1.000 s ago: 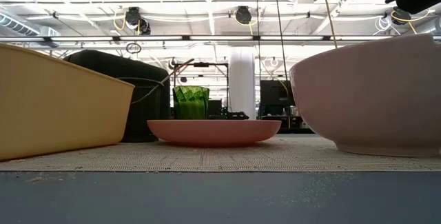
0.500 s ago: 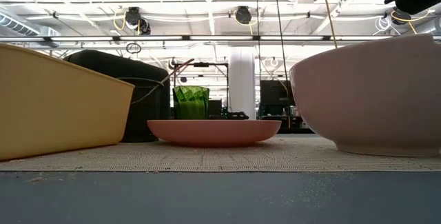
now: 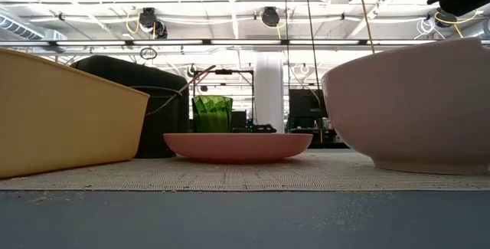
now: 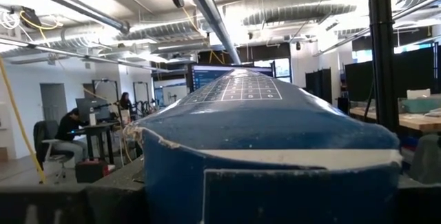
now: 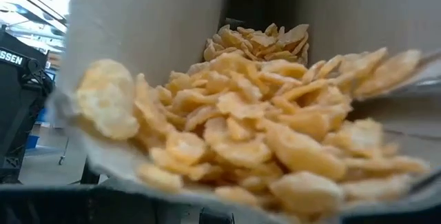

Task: Arrange a breakfast setting
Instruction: Pour the cereal in the bowl

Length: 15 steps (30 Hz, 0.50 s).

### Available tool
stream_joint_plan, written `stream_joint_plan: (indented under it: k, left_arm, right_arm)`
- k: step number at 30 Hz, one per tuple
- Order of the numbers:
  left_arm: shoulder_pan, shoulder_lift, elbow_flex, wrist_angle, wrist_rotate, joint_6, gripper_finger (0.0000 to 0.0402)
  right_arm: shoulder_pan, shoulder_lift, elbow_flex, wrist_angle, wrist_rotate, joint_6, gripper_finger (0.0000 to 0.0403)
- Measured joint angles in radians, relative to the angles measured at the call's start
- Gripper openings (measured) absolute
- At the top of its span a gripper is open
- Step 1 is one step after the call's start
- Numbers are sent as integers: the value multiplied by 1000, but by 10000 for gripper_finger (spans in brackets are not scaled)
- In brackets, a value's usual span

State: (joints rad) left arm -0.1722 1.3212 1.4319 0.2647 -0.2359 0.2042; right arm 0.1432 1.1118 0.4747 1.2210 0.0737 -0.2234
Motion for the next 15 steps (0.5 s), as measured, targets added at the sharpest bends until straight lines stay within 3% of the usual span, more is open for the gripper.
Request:
stream_joint_plan:
  k: [15]
  left_arm:
    - [0,1,0,-8,0,2,239]
  right_arm:
    - [0,0,0,-15,0,65,363]
